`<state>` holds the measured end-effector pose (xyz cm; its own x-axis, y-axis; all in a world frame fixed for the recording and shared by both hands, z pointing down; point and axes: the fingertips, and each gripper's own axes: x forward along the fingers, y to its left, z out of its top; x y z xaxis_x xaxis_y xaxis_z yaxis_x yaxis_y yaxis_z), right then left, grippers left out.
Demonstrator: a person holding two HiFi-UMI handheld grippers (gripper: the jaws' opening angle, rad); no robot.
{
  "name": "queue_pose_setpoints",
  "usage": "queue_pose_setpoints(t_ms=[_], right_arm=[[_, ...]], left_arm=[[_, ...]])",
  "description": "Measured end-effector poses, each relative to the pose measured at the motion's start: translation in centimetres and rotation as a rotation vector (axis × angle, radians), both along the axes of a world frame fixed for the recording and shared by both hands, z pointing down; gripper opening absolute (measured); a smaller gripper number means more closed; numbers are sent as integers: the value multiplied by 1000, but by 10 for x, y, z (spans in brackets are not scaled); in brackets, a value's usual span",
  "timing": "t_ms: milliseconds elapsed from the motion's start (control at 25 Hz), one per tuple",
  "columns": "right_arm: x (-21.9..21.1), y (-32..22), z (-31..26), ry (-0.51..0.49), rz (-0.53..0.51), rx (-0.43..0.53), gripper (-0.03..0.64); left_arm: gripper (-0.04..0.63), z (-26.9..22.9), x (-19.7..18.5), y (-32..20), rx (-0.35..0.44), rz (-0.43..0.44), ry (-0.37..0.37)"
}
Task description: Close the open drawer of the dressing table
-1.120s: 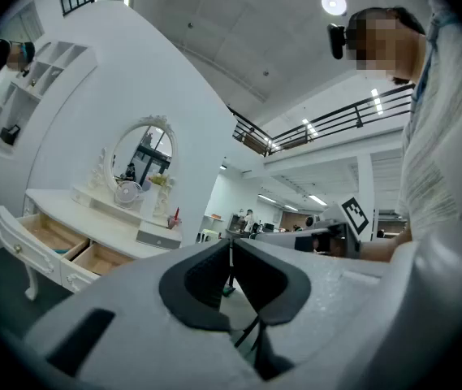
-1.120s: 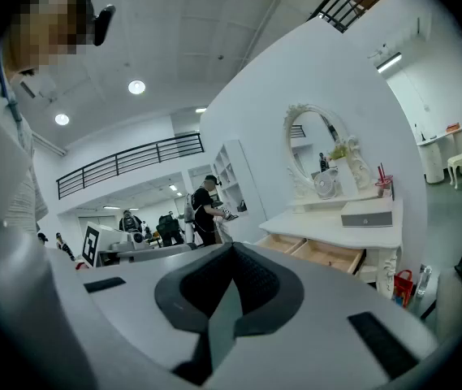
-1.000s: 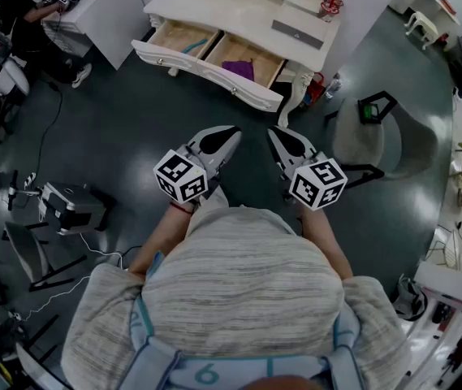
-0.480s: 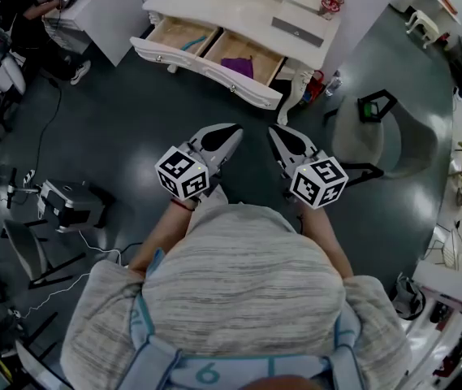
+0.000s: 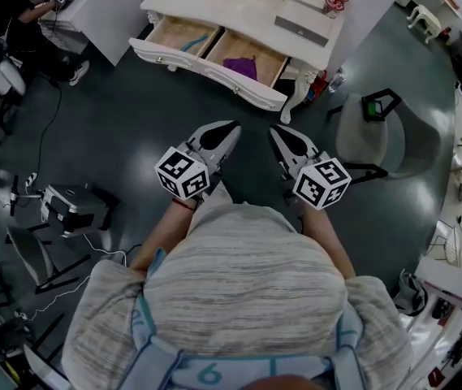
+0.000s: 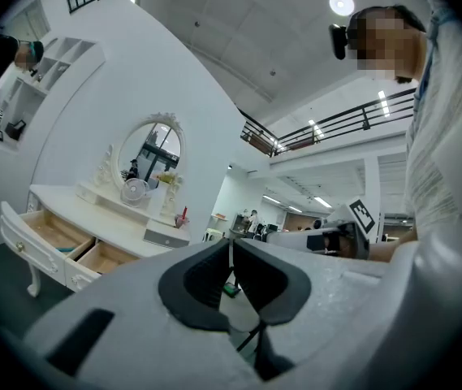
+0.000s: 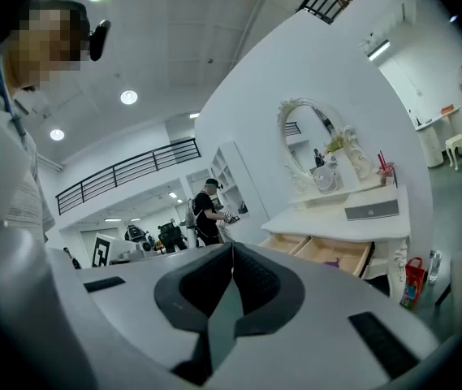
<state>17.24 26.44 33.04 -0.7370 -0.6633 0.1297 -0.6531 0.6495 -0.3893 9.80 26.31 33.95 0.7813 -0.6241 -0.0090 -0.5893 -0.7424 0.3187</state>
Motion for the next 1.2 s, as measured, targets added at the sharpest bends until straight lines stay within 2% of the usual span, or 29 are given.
queue_pose_setpoints(t_ms=[480,880,1200], right_arm=[[-46,-80,10,9,68,-36,11],[-94,-147,7,-14,146,-9,11],[-109,-172,24,11,181,-37,11]], left_arm=[[23,10,-54,-79,-28,25,-10],[25,5,-108,-151,1,78,-17],[23,25,-122,-177,-30,113,-20]])
